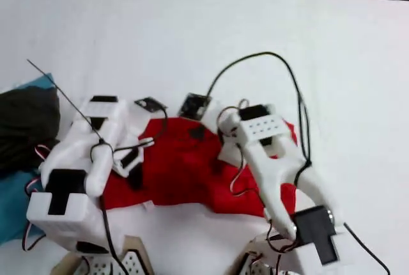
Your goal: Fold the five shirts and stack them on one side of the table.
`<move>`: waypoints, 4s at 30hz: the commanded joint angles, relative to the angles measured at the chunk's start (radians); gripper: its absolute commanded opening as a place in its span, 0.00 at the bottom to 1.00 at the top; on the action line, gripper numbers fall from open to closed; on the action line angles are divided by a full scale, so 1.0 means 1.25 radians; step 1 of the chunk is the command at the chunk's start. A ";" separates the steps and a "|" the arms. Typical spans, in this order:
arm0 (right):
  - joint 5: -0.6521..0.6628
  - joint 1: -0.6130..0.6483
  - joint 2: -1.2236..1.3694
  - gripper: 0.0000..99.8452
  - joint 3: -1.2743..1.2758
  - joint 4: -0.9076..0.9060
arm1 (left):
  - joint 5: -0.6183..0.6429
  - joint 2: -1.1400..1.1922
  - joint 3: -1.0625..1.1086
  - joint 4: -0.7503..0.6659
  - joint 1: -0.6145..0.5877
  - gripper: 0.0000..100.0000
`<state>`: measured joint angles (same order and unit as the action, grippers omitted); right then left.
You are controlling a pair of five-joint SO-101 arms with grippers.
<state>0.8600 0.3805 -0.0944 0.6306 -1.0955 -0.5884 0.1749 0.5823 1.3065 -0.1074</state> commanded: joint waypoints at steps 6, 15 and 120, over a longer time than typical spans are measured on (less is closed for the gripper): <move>-0.015 -0.044 0.063 0.06 -0.095 0.020 | 0.001 0.002 -0.006 -0.002 0.005 0.21; -0.007 -0.010 -0.208 0.08 -0.065 -0.226 | 0.001 0.001 -0.010 -0.002 0.005 0.21; 0.286 -0.171 -0.044 0.08 0.168 0.095 | -0.001 0.002 -0.012 -0.009 0.005 0.21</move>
<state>1.2144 0.1949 -0.1941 0.9160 -0.9528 -0.5884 0.1765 0.5762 1.3142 -0.1059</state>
